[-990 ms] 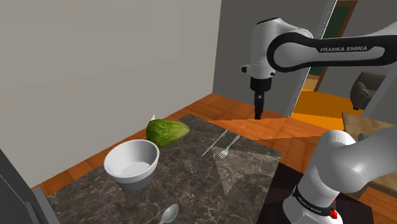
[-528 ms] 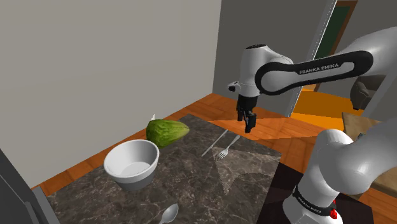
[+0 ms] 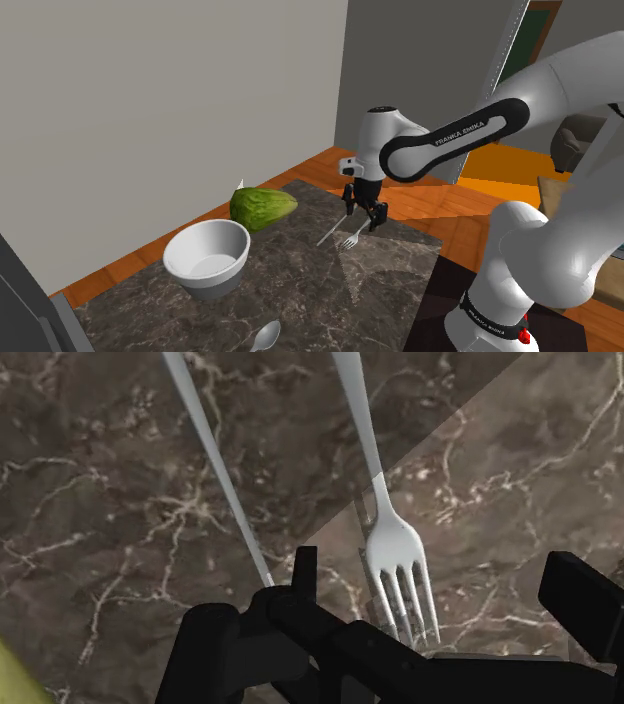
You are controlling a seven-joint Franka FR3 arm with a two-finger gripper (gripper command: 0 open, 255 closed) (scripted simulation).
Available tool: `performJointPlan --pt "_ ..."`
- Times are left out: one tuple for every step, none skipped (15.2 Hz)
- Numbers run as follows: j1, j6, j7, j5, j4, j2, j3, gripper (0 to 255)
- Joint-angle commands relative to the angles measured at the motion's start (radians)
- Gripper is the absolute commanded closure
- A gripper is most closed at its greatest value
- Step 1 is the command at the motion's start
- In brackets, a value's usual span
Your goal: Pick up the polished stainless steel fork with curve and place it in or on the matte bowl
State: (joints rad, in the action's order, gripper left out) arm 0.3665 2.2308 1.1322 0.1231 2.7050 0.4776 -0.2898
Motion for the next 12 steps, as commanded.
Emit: performJointPlan --pt "0.028 0.065 0.07 -0.012 0.012 -0.046 -0.023 0" --pt "0.029 0.082 0.072 -0.013 0.018 -0.056 -0.025 0" --pt "0.031 0.099 0.073 -0.015 0.025 -0.067 -0.027 0" --pt "0.032 0.117 0.075 -0.016 0.031 -0.079 -0.029 0" --pt "0.034 0.135 0.077 -0.018 0.037 -0.091 -0.031 0" --pt "0.036 0.152 0.079 -0.02 0.043 -0.103 -0.034 0" --pt "0.038 0.17 0.081 -0.023 0.048 -0.116 -0.036 0" --pt "0.039 0.181 0.082 -0.024 0.051 -0.123 -0.038 0" --pt "0.039 0.181 0.082 -0.024 0.051 -0.123 -0.038 0" --pt "0.039 0.181 0.082 -0.024 0.051 -0.123 -0.038 0" --pt "0.039 0.181 0.082 -0.024 0.051 -0.123 -0.038 0" --pt "0.039 0.181 0.082 -0.024 0.051 -0.123 -0.038 0"
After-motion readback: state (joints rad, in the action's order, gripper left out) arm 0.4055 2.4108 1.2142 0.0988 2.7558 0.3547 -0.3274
